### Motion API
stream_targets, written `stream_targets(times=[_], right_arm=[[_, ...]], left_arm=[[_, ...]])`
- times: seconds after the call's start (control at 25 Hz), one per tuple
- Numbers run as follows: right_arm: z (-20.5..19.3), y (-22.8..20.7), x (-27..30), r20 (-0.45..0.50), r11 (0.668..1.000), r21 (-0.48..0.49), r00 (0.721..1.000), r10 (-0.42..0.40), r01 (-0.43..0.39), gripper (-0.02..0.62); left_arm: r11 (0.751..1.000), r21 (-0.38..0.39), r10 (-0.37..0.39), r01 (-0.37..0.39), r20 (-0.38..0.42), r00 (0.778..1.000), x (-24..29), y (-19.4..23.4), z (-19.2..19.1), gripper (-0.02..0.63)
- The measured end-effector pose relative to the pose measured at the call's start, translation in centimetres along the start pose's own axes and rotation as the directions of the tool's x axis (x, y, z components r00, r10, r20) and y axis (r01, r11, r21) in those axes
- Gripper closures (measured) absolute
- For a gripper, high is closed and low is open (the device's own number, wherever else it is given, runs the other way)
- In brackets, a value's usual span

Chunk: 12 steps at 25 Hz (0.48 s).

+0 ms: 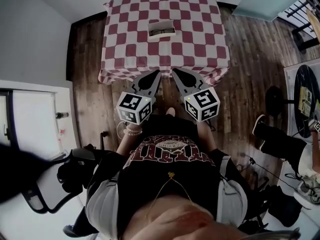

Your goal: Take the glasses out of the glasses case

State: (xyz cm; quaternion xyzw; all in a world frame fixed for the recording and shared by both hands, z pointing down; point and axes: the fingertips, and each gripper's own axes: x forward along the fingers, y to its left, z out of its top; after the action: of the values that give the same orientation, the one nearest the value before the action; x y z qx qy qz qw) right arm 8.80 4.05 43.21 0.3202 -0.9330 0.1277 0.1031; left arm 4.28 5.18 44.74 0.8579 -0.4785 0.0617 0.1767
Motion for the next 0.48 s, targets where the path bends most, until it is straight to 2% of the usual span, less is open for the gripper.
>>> stream_targets(times=[0.28,0.48], right_arm=[[0.0,-1.7,2.6,-0.019,1.000,0.008,0.999,-0.026,0.026,0.578],[1.5,-3.3,5.5,-0.016,0.999,0.014,0.999,-0.044,0.044,0.578]], left_arm=[[0.999,-0.004,-0.036,0.036,-0.008,0.999,2.1,2.3,0.9,0.607],[0.998,0.013,-0.056,0.057,-0.038,0.998,3.9,5.1,2.4,0.607]])
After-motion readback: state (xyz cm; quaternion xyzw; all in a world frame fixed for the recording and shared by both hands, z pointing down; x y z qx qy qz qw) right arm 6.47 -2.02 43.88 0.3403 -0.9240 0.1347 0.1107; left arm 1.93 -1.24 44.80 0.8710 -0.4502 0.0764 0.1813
